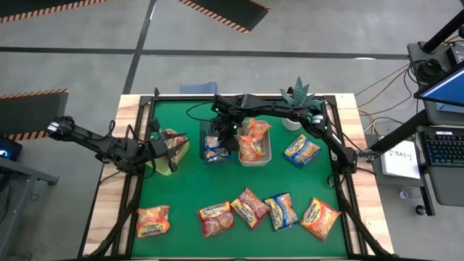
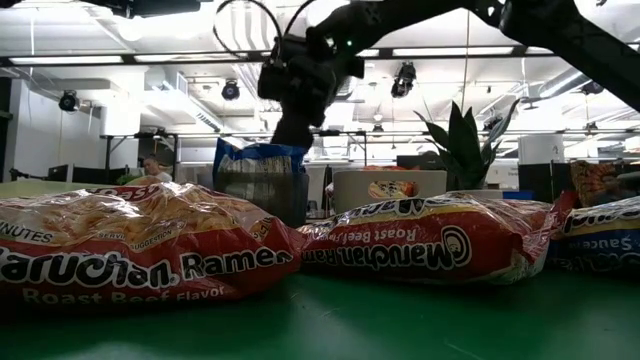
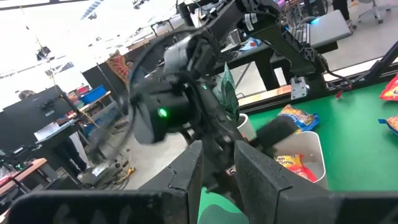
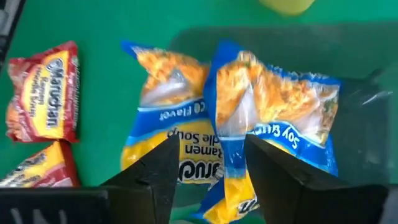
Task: Sort Maruchan noodles
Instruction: Put the blue noodle pack into the black bin, then put the orange noodle pack into the gray bin
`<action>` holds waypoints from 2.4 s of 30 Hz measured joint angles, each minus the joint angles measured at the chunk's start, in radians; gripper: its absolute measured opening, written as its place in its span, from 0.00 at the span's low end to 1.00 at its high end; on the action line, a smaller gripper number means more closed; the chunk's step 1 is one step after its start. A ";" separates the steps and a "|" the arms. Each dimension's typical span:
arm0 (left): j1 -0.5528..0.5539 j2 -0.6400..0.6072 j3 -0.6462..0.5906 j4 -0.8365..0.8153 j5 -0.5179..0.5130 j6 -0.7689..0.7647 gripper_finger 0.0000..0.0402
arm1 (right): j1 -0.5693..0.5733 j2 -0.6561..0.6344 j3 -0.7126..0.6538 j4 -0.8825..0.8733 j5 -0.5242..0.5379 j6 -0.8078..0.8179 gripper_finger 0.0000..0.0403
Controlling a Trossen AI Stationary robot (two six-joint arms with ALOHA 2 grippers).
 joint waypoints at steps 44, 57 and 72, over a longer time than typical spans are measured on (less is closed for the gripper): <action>0.000 0.047 0.031 0.027 0.012 -0.087 0.19 | 0.193 -0.297 -0.228 0.066 0.446 0.065 0.03; -0.001 0.327 0.226 -0.158 0.077 -0.257 0.19 | 0.464 -0.772 -0.980 0.603 0.489 0.390 0.03; -0.018 0.746 0.658 -1.210 0.698 -1.301 0.19 | 0.519 -0.989 -1.352 0.876 0.632 0.496 0.03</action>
